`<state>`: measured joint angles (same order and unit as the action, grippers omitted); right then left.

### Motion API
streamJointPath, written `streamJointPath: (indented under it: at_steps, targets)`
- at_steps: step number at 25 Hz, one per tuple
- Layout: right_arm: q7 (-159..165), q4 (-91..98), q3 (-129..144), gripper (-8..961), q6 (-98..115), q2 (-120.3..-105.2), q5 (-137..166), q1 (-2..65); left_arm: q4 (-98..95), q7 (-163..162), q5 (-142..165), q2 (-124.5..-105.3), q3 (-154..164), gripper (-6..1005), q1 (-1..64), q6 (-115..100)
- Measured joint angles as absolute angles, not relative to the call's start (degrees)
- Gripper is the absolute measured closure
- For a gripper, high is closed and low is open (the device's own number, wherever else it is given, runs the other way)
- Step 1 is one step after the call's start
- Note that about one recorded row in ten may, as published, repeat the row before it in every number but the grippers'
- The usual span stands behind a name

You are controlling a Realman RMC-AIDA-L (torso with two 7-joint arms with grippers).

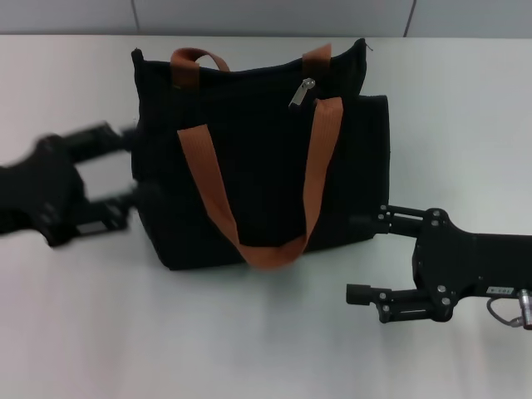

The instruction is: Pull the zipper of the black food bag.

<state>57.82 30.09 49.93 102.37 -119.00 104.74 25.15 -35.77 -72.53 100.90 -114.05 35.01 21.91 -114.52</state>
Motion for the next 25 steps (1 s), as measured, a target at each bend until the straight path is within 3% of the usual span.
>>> streamJointPath:
  at_steps: [2,9,25]
  targets:
    - [57.3,29.7,50.2,139,101.9,-119.0,104.8,25.1,-35.2,-68.0,101.1,-115.5,41.7,234,21.3,-114.5]
    - [55.4,27.9,50.2,138,101.0,-119.0,105.3,25.0,-33.3,-59.8,103.0,-117.96,49.0,234,19.5,-112.5]
    - [50.2,23.5,50.2,138,98.9,-119.18,107.0,24.9,-27.0,-53.6,108.8,-117.61,49.2,234,20.0,-105.8]
